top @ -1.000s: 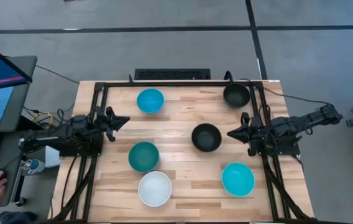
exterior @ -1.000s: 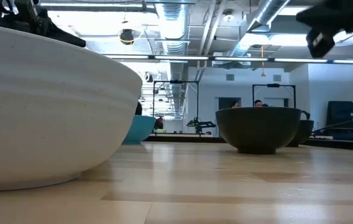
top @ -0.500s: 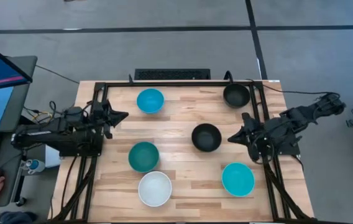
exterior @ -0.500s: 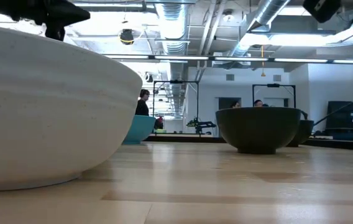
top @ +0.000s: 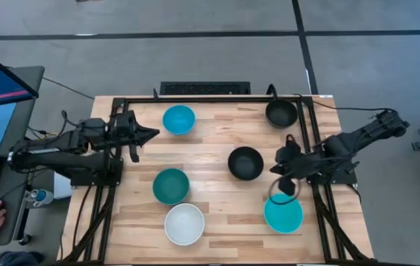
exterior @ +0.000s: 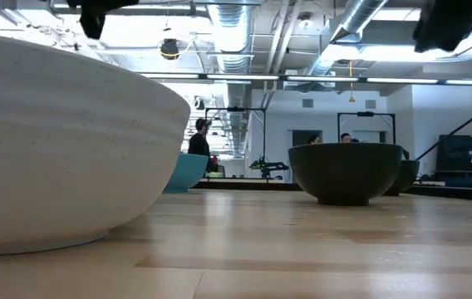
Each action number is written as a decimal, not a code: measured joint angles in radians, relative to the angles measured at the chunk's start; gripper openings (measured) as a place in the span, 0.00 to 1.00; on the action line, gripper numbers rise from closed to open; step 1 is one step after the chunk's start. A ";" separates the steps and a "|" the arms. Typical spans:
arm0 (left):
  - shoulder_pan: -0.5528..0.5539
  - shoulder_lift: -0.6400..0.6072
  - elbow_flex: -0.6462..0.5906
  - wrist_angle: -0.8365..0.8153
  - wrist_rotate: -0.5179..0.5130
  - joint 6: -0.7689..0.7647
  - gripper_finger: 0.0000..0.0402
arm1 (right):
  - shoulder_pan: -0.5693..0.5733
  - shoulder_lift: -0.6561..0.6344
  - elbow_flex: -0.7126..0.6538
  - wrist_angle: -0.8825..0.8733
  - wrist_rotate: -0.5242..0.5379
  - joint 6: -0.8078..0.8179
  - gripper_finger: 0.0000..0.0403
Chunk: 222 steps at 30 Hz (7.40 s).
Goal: Nest bowls inside each other
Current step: Stack the black bowl on the green bowl
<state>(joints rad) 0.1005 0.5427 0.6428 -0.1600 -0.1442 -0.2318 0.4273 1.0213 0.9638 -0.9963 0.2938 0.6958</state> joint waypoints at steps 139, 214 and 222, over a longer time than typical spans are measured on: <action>-0.004 0.079 0.071 -0.007 0.001 0.055 0.00 | -0.592 0.611 0.303 0.029 -0.376 -0.507 0.29; -0.004 0.079 0.071 -0.009 0.002 0.090 0.00 | -0.569 0.621 0.303 0.061 -0.451 -0.514 0.33; -0.003 0.079 0.071 -0.009 0.002 0.090 0.00 | -0.601 0.621 0.303 0.079 -0.450 -0.520 0.39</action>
<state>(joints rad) 0.0971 0.6220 0.7139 -0.1688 -0.1425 -0.1417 -0.1734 1.6421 1.2663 -0.9168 -0.1558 0.1753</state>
